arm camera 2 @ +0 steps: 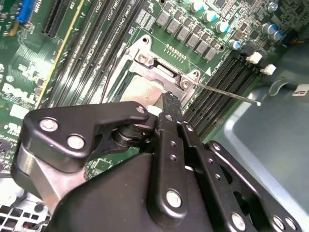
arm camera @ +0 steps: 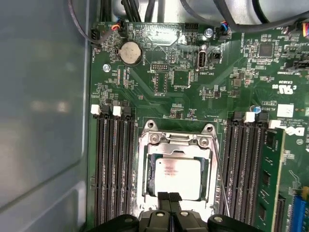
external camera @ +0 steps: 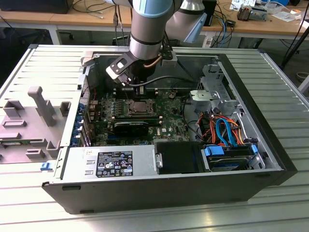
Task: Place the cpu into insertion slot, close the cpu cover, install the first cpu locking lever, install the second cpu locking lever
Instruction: 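Close the cpu cover, then install the first cpu locking lever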
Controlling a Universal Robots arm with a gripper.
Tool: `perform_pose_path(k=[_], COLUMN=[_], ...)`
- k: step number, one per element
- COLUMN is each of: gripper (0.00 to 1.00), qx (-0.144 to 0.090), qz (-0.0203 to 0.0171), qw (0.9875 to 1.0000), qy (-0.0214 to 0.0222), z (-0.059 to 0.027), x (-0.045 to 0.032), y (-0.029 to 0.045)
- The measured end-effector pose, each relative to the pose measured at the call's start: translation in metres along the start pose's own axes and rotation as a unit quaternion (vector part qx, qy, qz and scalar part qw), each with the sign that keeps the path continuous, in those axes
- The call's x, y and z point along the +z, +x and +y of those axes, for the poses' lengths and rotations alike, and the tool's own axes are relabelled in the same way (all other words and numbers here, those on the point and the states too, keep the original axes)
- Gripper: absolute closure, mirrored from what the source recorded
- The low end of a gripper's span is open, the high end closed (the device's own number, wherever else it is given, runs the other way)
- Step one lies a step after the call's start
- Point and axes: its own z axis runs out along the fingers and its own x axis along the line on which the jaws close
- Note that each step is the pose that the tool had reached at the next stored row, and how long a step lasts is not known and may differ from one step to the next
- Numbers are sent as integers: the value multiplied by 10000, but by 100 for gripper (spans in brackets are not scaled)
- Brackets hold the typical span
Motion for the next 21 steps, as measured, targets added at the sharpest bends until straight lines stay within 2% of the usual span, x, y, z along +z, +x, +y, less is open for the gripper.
perform_pose_path(k=[17, 21], gripper=[89, 89], qx=[-3, -82], qz=[-6, -14], qw=[10000, 10000], qy=[0, 7], z=[-2, -3], x=[-12, -12], y=[1, 1])
